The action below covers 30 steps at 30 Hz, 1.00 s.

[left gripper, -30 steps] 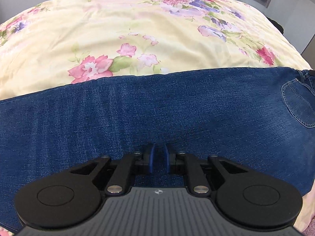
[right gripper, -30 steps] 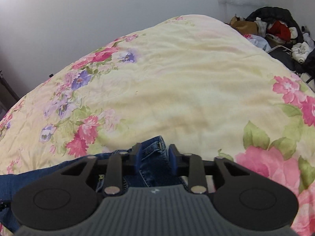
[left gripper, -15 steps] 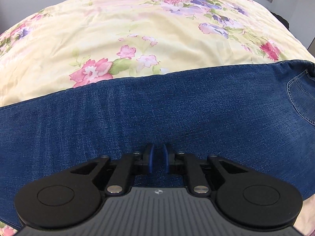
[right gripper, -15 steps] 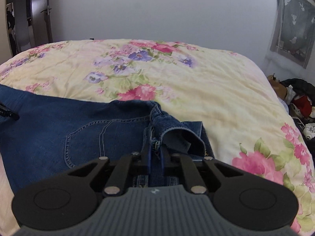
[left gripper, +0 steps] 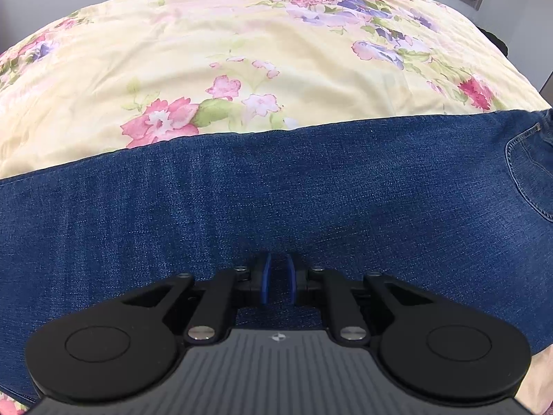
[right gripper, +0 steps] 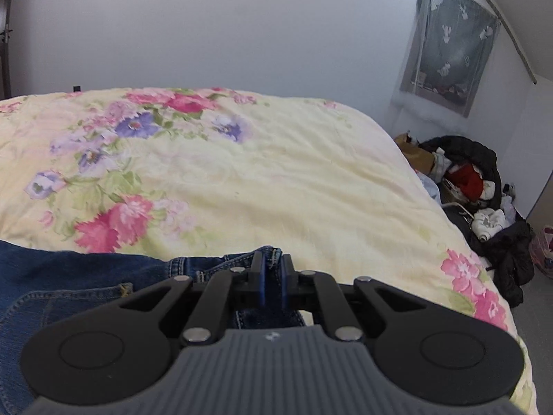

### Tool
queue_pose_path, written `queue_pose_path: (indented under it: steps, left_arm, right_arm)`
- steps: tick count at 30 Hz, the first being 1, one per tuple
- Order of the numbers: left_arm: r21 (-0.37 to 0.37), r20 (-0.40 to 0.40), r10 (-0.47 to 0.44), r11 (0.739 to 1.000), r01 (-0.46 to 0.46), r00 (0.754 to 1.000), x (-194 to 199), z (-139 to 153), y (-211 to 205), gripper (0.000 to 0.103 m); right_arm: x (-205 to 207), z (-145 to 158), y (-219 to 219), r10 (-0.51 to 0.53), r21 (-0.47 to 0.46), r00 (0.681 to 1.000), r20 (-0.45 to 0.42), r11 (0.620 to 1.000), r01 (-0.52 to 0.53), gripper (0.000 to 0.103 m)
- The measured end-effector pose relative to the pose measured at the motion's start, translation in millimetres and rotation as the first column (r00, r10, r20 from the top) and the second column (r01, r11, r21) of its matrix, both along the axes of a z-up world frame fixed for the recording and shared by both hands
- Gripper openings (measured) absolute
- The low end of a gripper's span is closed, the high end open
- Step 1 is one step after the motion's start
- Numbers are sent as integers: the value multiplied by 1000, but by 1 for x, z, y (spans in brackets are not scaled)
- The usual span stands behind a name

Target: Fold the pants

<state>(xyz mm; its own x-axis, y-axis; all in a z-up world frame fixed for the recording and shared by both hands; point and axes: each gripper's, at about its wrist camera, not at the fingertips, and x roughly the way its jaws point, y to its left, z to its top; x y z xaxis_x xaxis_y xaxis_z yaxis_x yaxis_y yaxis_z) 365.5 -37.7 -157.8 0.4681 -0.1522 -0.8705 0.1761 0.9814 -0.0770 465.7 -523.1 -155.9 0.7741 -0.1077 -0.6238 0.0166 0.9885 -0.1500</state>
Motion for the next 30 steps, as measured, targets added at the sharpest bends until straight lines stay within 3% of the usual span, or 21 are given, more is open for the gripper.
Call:
queue_pose_path:
  steps: [3,6,8,9,10,12,16,21,23,27,30]
  left_arm:
    - [-7,0,1,1000,-1,1000,0,0,1,16]
    - [-9,-2,5,1000,-5,1000,0,0,1,16]
    - [-8,-3,7,1000,-7,1000,0,0,1,16]
    - [-6,-2,6,1000,-6,1000,0,0,1,16]
    - [-3,-1,6,1000,-6,1000,0,0,0,16]
    - [2,0,9,1000,-9,1000,0,-1,-1,16]
    - [16,-1,13,1000,-13,1000,0,0,-3,16]
    - [29,-8,12,1000,-12,1000,1,-1,-5,16]
    - [39,-12,10,999,-9,1000,2,-1,-6,16]
    - [30,-16,19,999,-19,1000,1,0,-5,16]
    - [2,-16,24,1000,-24,1000,-3,9,1,21]
  right_arm:
    - [8,-24,-2,-16,-23,999,-46,1000,15,1]
    - [16,-37,-6,-33,11,993,-117,999,35,1]
    - [11,-28,-8,-43,28,995,-88,999,46,3]
    - [7,-21,-9,-52,23,996,-76,998,54,7]
    - [1,-14,-11,-60,19,996,-71,998,62,19]
    - [-16,2,-14,-79,14,995,-63,997,80,33]
    - [-65,23,-4,33,108,996,-78,994,-24,29]
    - [-106,7,32,178,95,971,-160,982,-165,22]
    - [-110,-8,36,166,50,968,-188,986,-160,21]
    - [-96,-44,26,125,84,951,-284,991,-105,21]
    - [-87,-45,34,105,46,940,-324,994,-95,21]
